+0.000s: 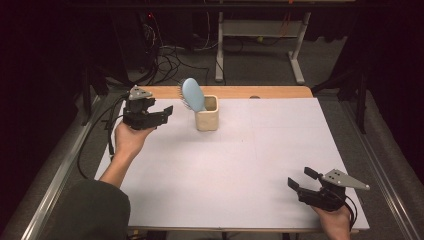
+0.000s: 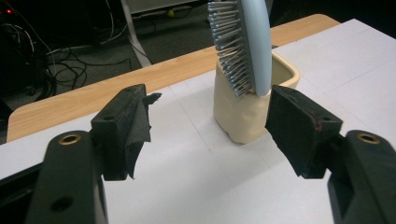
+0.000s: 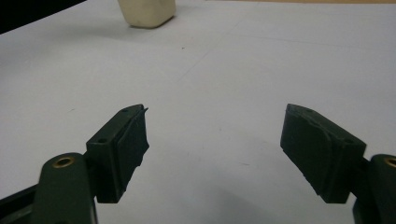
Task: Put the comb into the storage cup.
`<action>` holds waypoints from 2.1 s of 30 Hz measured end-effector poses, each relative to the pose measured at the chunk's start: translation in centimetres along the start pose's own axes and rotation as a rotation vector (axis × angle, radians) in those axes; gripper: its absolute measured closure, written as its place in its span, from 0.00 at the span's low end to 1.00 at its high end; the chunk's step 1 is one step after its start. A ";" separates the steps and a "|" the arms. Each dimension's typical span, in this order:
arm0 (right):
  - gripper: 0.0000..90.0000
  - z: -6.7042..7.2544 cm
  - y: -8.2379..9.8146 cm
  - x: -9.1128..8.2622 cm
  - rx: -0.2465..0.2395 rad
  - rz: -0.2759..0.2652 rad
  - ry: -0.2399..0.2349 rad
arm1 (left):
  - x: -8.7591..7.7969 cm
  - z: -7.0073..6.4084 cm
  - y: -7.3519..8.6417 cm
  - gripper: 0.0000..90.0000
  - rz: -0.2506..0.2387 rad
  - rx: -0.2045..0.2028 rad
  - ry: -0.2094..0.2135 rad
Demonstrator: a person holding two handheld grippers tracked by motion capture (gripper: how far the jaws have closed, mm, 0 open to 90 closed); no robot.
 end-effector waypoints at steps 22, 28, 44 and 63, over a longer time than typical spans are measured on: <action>0.27 0.0 0.0 0.0 0.002 0.002 0.004 | -2.0 0.4 1.4 0.35 -0.028 -0.011 0.003; 0.27 0.0 0.0 0.0 0.003 0.003 0.004 | -2.5 0.6 1.7 0.35 -0.035 -0.018 0.006; 0.27 0.0 0.0 0.0 0.002 0.003 0.006 | -3.7 0.8 3.0 0.35 -0.057 -0.028 0.003; 0.27 0.0 0.1 0.0 0.005 0.004 0.005 | -5.0 1.1 4.8 0.35 -0.063 -0.048 0.014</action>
Point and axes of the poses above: each handheld gripper's, and its own axes: x roughly forward along the jaws, y roughly out of its underside, z roughly to its left, the point moved 7 cm from there along x, roughly forward along the jaws
